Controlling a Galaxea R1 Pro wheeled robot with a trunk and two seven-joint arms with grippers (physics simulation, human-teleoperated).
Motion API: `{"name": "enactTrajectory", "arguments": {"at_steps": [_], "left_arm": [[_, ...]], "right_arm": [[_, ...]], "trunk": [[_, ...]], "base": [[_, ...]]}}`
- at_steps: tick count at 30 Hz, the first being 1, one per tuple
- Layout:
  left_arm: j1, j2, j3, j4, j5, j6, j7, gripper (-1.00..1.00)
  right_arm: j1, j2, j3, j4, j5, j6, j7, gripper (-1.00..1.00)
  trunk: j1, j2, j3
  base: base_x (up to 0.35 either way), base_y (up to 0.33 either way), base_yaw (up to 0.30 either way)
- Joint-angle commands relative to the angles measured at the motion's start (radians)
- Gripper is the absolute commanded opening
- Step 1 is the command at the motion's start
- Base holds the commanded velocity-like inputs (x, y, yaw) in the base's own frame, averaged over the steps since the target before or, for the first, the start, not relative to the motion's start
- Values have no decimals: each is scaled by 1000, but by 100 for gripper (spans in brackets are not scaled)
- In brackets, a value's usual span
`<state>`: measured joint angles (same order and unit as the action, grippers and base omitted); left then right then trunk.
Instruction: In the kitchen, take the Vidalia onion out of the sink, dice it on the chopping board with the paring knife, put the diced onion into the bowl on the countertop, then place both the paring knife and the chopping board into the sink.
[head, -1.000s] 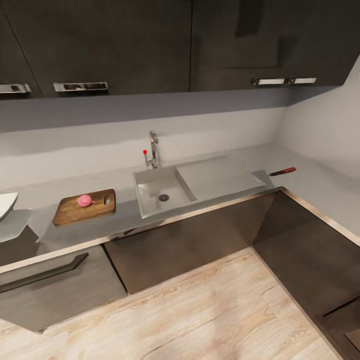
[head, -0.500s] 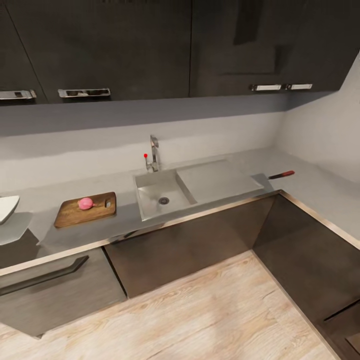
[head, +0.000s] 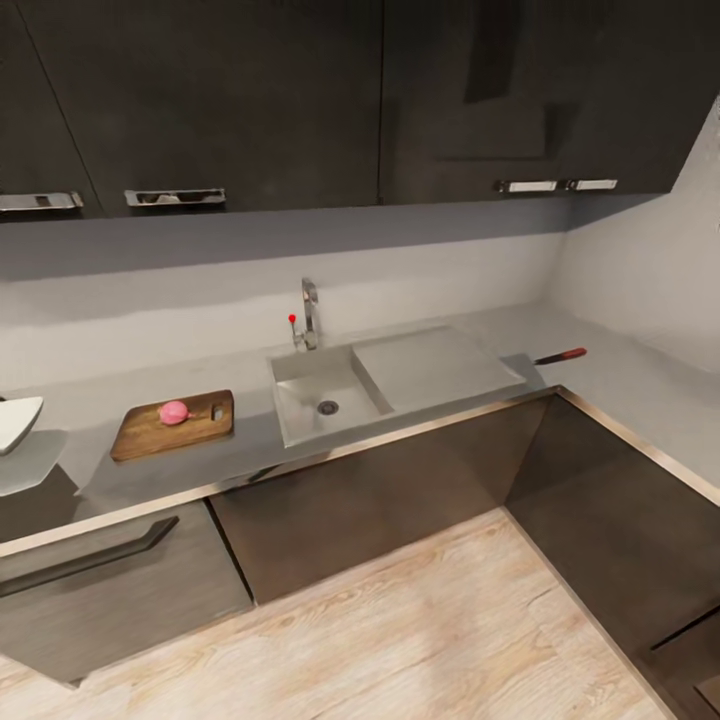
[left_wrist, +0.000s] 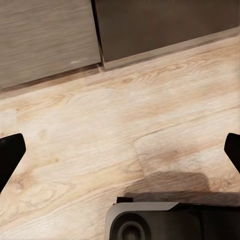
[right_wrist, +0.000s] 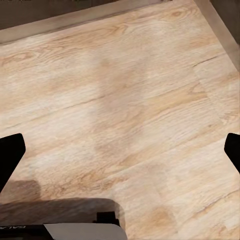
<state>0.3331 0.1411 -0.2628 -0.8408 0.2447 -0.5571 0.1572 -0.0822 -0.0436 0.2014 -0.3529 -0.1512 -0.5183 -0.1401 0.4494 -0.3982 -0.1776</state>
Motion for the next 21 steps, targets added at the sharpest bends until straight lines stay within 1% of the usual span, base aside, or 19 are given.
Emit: {"name": "enactTrajectory", "arguments": {"at_steps": [1, 21], "left_arm": [[0, 2, -6, -1, 2, -2, 10, 100], [0, 2, -6, 4, 2, -1, 10, 100]], "right_arm": [[-1, -1, 9, 0, -10, -3, -4, 100], [-1, -1, 9, 0, -10, -3, -4, 100]], "trunk": [[1, -2, 0], [1, -2, 31]], "base": [[0, 0, 0], [0, 0, 0]]}}
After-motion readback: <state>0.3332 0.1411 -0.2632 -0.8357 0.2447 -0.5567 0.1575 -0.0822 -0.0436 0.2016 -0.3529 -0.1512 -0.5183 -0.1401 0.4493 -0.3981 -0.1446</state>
